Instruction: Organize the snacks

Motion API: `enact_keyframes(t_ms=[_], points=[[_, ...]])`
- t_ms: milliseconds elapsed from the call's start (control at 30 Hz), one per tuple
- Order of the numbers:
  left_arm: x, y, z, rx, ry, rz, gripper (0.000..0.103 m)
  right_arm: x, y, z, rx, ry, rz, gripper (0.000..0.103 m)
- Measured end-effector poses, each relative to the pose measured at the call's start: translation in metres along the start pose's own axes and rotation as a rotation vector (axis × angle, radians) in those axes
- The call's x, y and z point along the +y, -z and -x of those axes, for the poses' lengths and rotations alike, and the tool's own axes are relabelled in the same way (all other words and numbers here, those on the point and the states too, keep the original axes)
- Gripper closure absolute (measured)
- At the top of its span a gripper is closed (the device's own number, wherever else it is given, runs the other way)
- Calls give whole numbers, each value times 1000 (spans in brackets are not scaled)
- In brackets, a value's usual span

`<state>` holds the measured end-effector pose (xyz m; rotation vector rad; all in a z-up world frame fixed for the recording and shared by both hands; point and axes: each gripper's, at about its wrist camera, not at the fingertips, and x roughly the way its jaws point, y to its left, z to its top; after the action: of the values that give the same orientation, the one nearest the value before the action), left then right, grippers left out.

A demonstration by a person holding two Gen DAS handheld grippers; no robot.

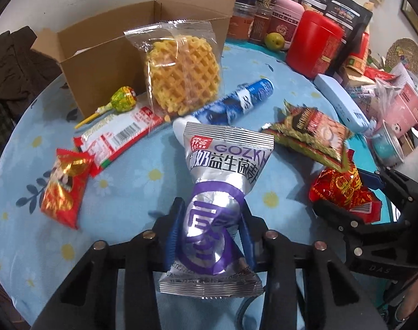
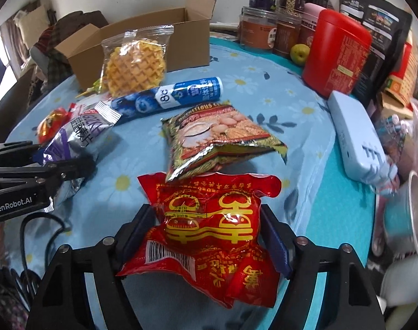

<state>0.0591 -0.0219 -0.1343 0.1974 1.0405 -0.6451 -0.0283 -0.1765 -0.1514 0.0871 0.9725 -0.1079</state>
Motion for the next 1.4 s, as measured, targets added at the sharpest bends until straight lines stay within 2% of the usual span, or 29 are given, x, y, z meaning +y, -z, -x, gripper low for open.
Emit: enact_keyframes(t_ms=[400,500,567,700,867,900,967,1033,1400], points=[[-9,32,17,58,31,-27,65,16,34,22,25,-48,9,26],[-9,34,14,46,16,-42,65,23,37,19,25,-31,35,23],[-16,33,11,38,-26,-94,65,28,37,17,27,-12,64,21],[-22,31,7,23,-70,-127,64,31,37,12,32,-3,75,16],[-20,27,3,1,-65,-95,64,31,37,11,28,-10,60,13],[-20,27,4,-3,-67,-94,64,31,37,11,26,-10,59,13],[-21,28,4,-8,-70,-91,65,30,38,12,17,-6,58,21],[-21,27,3,-8,-82,-84,67,30,37,13,15,-13,57,25],[-13,27,8,-2,-36,-16,70,25,37,20,-12,-67,13,27]])
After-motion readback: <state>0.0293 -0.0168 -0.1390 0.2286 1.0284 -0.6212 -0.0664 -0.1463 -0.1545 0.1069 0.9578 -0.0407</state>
